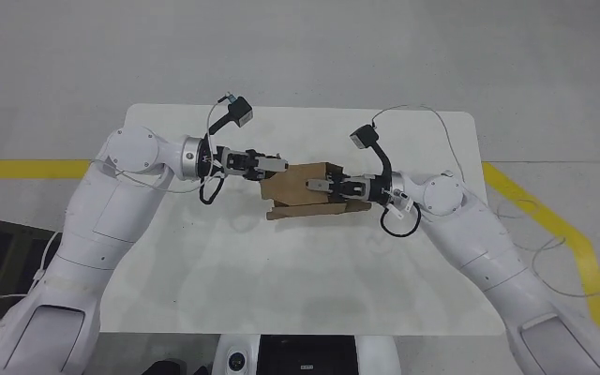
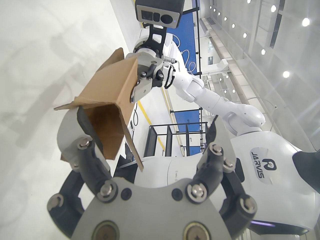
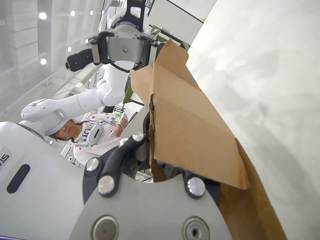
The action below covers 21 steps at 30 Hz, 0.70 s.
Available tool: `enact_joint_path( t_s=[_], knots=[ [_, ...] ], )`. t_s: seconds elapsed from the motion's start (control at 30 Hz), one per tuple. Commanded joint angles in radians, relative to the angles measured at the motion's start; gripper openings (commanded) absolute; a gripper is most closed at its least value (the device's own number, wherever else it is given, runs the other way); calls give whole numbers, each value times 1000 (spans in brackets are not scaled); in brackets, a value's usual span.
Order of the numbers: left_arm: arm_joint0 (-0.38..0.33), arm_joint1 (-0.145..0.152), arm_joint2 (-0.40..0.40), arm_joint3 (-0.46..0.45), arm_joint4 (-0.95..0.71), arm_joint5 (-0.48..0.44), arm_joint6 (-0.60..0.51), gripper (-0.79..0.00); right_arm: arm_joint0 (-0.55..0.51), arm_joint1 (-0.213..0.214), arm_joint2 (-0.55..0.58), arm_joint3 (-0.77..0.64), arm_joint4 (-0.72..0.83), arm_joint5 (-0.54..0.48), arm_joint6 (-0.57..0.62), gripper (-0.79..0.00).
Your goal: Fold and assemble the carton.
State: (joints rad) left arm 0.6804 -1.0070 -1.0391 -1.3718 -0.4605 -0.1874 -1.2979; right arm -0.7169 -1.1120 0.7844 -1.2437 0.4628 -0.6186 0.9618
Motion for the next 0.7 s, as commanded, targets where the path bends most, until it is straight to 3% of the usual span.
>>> enact_joint_path(
  t_s=[0.0,0.27,0.67],
  knots=[
    [-1,-1,1,0,2,0,4,0,-11,-2,-2,-19,4,5,12,-785],
    [-4,-2,0,4,5,-1,2,0,-24,-12,-15,-59,14,15,65,-785],
    [-2,-6,4,-3,-22,0,-20,0,-32,-26,-5,-55,-9,20,54,-785]
  ],
)
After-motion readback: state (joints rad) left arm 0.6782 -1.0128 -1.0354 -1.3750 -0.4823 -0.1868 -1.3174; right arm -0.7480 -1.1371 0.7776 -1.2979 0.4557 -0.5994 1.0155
